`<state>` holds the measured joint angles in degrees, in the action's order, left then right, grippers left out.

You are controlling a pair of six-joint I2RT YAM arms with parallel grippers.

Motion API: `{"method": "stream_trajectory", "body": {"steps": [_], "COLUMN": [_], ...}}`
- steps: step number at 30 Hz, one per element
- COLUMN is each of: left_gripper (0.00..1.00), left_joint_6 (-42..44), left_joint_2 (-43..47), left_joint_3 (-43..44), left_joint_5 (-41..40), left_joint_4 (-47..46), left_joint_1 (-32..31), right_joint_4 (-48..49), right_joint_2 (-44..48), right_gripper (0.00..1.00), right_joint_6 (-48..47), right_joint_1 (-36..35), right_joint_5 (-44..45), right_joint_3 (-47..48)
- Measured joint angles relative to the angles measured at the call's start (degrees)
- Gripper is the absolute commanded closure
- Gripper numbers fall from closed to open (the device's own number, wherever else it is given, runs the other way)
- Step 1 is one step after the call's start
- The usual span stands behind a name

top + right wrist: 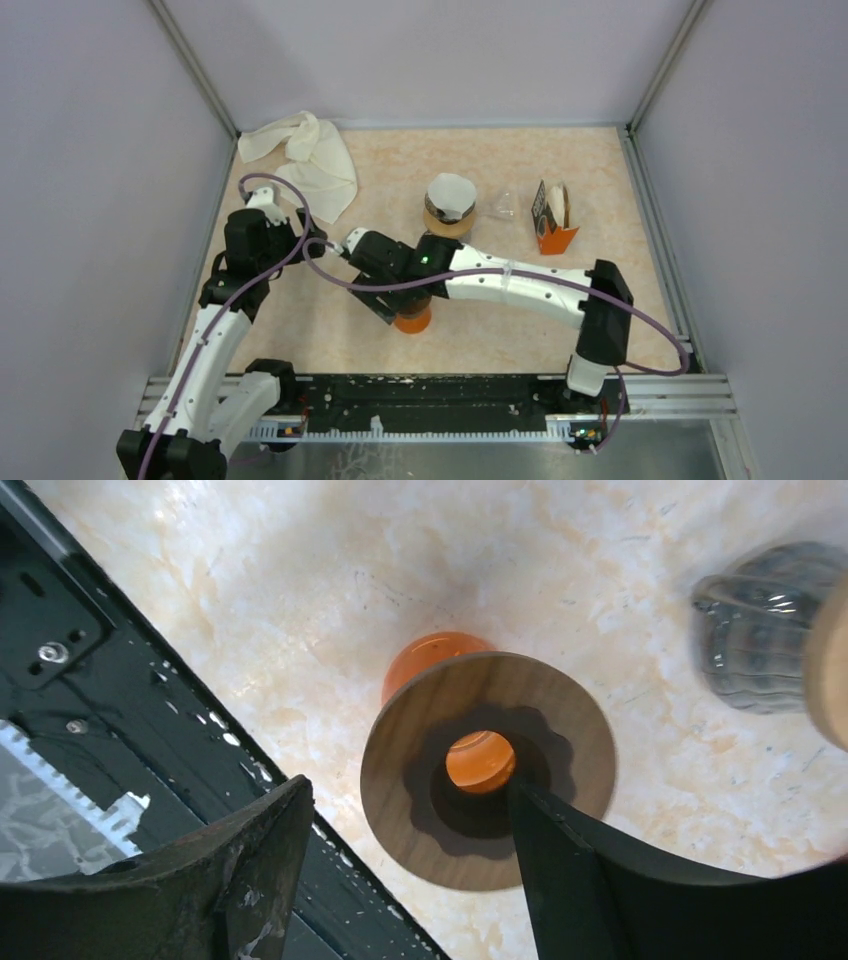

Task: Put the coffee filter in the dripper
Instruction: Place the dripper holder onto the coffee server.

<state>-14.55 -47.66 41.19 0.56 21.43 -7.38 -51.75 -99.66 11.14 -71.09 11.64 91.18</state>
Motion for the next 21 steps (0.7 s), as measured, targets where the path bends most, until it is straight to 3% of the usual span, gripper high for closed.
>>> {"method": "stream_trajectory", "body": {"steps": [10,21], "left_gripper": [0.00,0.01], "left_joint_6": [0.0,0.0], "left_joint_2": [0.0,0.0], "left_joint_3": [0.0,-0.3], "left_joint_5": [0.5,2.0], "left_joint_4": [-0.1,-0.9], "left_joint_1": [0.0,0.2], "right_joint_4": [4.8,10.7], "right_joint_2": [14.2,29.4], "right_gripper": [0.17,0.17], "right_joint_6": [-0.7,-2.3], "right_joint_1": [1.9,23.6], "right_joint_5": [4.3,1.5], "right_joint_3": [-4.6,-17.0]}}
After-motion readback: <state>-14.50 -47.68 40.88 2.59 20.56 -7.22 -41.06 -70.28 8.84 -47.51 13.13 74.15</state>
